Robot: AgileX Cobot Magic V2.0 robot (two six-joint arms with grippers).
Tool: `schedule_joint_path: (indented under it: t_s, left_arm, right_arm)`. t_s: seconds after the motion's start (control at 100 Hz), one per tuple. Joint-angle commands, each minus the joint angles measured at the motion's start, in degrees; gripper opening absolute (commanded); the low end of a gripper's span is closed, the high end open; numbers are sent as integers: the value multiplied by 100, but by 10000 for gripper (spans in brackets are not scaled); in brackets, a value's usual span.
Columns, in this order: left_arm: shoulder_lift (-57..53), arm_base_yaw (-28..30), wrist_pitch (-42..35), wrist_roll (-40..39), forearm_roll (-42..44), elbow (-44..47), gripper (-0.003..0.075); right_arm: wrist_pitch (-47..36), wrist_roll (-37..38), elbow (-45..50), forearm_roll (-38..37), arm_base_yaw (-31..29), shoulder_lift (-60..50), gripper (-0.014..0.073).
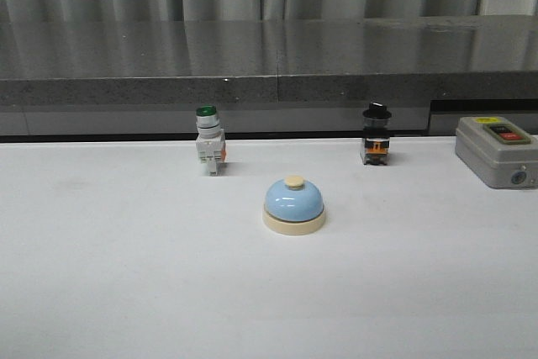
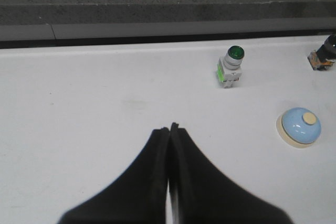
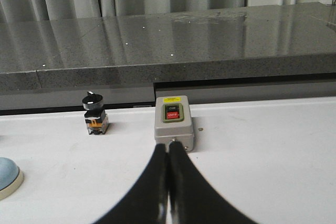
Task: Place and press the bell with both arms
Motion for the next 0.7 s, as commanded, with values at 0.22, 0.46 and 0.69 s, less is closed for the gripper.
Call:
schedule_joint_path:
  t_s: [0.22, 0.46, 0.69]
  left_arm:
    - [-1573, 19, -844, -55, -121, 1030, -20]
    - [-2366, 19, -799, -55, -111, 1726, -20]
    - [-3045, 19, -796, -55, -57, 2387, -20]
  right_arm:
    - [-460, -18, -82, -8, -32, -76, -60]
    - [-460, -18, -82, -8, -32, -76, -60]
    - [-460, -18, -82, -8, -32, -76, -60]
